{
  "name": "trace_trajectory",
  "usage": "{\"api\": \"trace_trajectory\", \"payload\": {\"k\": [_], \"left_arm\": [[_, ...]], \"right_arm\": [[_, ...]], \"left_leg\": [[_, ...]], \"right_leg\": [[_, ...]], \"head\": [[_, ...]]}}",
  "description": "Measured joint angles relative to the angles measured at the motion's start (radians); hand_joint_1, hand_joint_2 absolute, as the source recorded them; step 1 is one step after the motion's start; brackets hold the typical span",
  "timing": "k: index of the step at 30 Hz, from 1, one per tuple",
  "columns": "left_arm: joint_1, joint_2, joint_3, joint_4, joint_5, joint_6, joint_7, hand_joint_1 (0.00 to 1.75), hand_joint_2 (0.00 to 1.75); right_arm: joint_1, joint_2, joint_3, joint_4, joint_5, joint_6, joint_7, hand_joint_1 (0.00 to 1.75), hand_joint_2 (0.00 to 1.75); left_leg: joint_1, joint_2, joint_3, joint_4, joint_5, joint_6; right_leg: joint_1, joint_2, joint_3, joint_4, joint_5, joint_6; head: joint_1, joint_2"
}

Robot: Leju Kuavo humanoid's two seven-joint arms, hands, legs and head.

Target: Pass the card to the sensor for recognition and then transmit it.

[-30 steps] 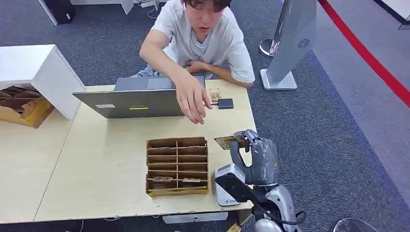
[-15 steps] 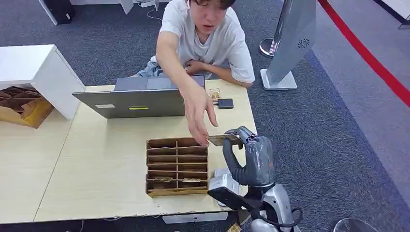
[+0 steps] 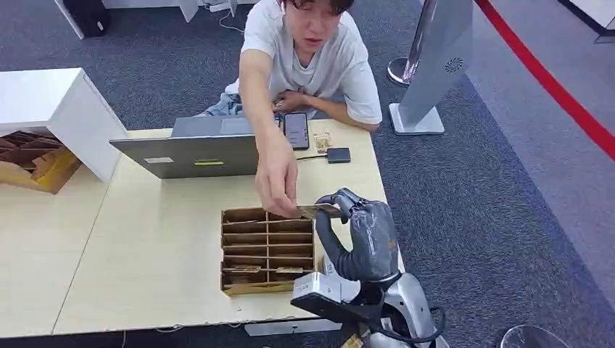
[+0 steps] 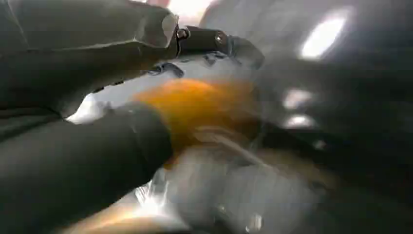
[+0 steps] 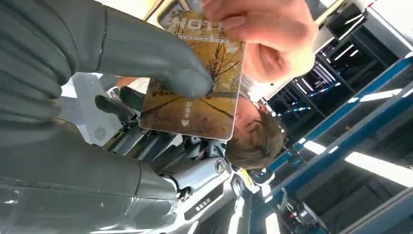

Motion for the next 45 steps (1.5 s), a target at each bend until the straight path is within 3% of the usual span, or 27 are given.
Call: {"api": "trace_trajectory", "payload": {"k": [1, 2, 3, 6, 7, 12, 18, 33, 45], "left_arm": [[-0.014, -0.031, 0.0, 0.055, -0.099, -0.002, -0.007, 0.0, 0.0], [-0.028, -0.058, 0.001, 0.122, -0.183, -0.005, -0.02, 0.0, 0.0], [-0.039, -0.083, 0.001, 0.167, -0.198, -0.007, -0.029, 0.0, 0.0], [-0.05, -0.148, 0.001, 0.264, -0.016, -0.013, -0.037, 0.0, 0.0], [-0.052, -0.154, 0.001, 0.288, 0.007, -0.015, -0.039, 0.0, 0.0], [-0.062, -0.199, 0.001, 0.36, 0.009, -0.022, -0.043, 0.0, 0.0], [-0.071, -0.22, 0.001, 0.399, 0.0, -0.033, -0.043, 0.0, 0.0], [-0.077, -0.236, 0.001, 0.427, -0.008, -0.041, -0.034, 0.0, 0.0], [-0.079, -0.236, 0.001, 0.429, -0.008, -0.047, -0.034, 0.0, 0.0]], "right_arm": [[0.007, 0.002, -0.003, -0.009, 0.001, 0.005, 0.0, 0.0, 1.75], [0.014, 0.003, -0.007, -0.02, 0.002, 0.007, -0.003, 0.0, 1.75], [0.019, 0.003, -0.012, -0.029, 0.002, 0.009, -0.003, 0.0, 1.75], [0.03, 0.003, -0.022, -0.048, 0.002, 0.015, -0.01, 0.0, 1.75], [0.034, 0.003, -0.025, -0.052, 0.002, 0.015, -0.011, 0.0, 0.0], [0.049, 0.005, -0.04, -0.07, 0.003, 0.015, -0.019, 0.0, 0.0], [0.06, 0.005, -0.045, -0.083, 0.013, 0.014, -0.024, 0.0, 0.0], [0.087, 0.005, -0.051, -0.11, 0.024, 0.002, -0.029, 0.0, 0.0], [0.125, 0.005, -0.052, -0.165, -0.031, -0.008, -0.08, 0.0, 0.0]], "left_leg": [[0.0, 0.001, 0.0, 0.001, 0.0, 0.0], [-0.001, 0.001, 0.0, 0.001, 0.0, 0.0], [-0.002, 0.001, 0.0, 0.001, 0.0, 0.0], [0.0, 0.003, 0.001, 0.001, 0.0, 0.0], [-0.001, 0.004, 0.001, 0.001, 0.0, 0.0], [0.0, 0.004, 0.001, 0.001, -0.001, 0.0], [0.0, 0.004, 0.001, 0.001, -0.001, 0.0], [0.001, 0.004, 0.001, 0.001, -0.001, 0.0], [0.0, 0.004, 0.001, 0.001, -0.001, 0.0]], "right_leg": [[0.0, 0.0, 0.0, 0.0, 0.0, 0.0], [-0.001, 0.0, 0.0, 0.0, 0.001, 0.002], [-0.002, 0.0, 0.0, 0.0, 0.001, 0.002], [0.0, 0.003, -0.001, 0.0, 0.001, 0.002], [-0.001, 0.003, -0.002, 0.0, 0.001, 0.002], [0.0, 0.003, -0.002, 0.0, 0.0, 0.002], [0.0, 0.003, -0.002, 0.0, 0.0, 0.002], [0.0, 0.003, -0.002, 0.0, 0.0, 0.001], [0.0, 0.003, -0.002, 0.0, 0.0, 0.001]], "head": [[0.002, 0.0], [0.002, 0.0], [-0.001, 0.0], [0.0, 0.0], [0.001, 0.0], [0.0, 0.0], [0.0, 0.0], [0.0, 0.0], [0.0, 0.0]]}}
